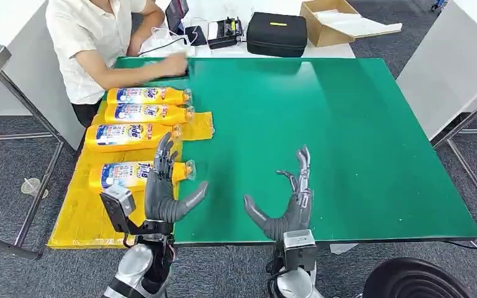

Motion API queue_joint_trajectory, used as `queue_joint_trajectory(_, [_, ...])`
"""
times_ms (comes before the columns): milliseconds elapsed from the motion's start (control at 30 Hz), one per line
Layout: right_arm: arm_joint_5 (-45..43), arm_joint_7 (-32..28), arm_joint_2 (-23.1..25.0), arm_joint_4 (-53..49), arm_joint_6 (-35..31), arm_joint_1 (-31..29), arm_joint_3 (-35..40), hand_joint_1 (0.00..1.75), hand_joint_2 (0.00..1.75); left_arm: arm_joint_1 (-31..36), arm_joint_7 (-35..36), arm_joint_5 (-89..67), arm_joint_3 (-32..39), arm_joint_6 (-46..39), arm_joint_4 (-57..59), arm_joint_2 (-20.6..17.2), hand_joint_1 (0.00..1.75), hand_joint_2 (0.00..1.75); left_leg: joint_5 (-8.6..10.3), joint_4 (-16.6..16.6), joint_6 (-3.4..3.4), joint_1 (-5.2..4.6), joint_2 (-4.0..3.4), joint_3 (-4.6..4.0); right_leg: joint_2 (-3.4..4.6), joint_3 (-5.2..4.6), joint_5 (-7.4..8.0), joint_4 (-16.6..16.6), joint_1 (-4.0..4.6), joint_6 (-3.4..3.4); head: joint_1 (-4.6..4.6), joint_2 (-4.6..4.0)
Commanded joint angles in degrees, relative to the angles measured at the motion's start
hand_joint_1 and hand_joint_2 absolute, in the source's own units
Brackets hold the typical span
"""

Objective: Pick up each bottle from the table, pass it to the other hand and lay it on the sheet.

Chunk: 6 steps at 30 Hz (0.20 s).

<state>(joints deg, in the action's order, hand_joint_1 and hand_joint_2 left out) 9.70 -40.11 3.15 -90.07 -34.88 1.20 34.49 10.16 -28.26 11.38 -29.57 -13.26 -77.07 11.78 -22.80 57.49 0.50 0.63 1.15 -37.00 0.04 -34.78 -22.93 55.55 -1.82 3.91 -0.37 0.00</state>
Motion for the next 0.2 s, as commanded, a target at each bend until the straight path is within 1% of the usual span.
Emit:
queue_joint_trajectory(33, [3.3,0.1,-2.3,4.9,-4.8,1.3,-3.9,0.00,1.75,-4.3,-2.3,-9.1,-0.1,-4.0,-2.7,-3.5,0.00,1.75,-0.18,-0.1,0.00,0.03,-0.14,0.50,0.04,0.51,-0.14,-0.1,0.08,-0.22,0.00,0.00])
queue_joint_trajectory(67, [3.3,0.1,-2.3,4.9,-4.8,1.3,-3.9,0.00,1.75,-4.3,-2.3,-9.1,-0.1,-4.0,-2.7,-3.5,0.00,1.75,-0.10,-0.1,0.01,0.00,-0.12,0.30,0.06,0.30,-0.07,-0.1,0.03,-0.15,0.00,0.00])
queue_joint_trajectory(100, [3.3,0.1,-2.3,4.9,-4.8,1.3,-3.9,0.00,1.75,-4.3,-2.3,-9.1,-0.1,-4.0,-2.7,-3.5,0.00,1.75,-0.19,-0.1,0.01,0.02,-0.19,0.46,0.10,0.46,-0.13,-0.1,0.07,-0.22,0.00,0.00])
queue_joint_trajectory(133, [3.3,0.1,-2.3,4.9,-4.8,1.3,-3.9,0.00,1.75,-4.3,-2.3,-9.1,-0.1,-4.0,-2.7,-3.5,0.00,1.75,-0.11,-0.1,0.01,0.02,-0.13,0.25,0.07,0.26,-0.06,-0.1,0.06,-0.16,0.00,0.00])
queue_joint_trajectory(167, [3.2,0.1,-2.3,4.9,-5.0,1.4,-4.1,0.16,1.75,-3.9,-2.3,-10.2,-0.5,-4.0,-2.3,-3.8,0.00,1.75,-0.19,0.0,0.01,0.03,-0.18,0.41,0.09,0.41,-0.13,-0.1,0.08,-0.23,0.00,0.00])
queue_joint_trajectory(200, [2.9,0.1,-1.6,5.6,-5.1,1.6,-5.0,0.84,1.75,-3.9,-1.9,-11.6,-0.7,-4.3,-1.9,-3.8,0.07,1.75,-0.10,0.0,-0.01,0.02,-0.12,0.22,0.05,0.21,-0.07,-0.1,0.05,-0.17,0.00,0.00])
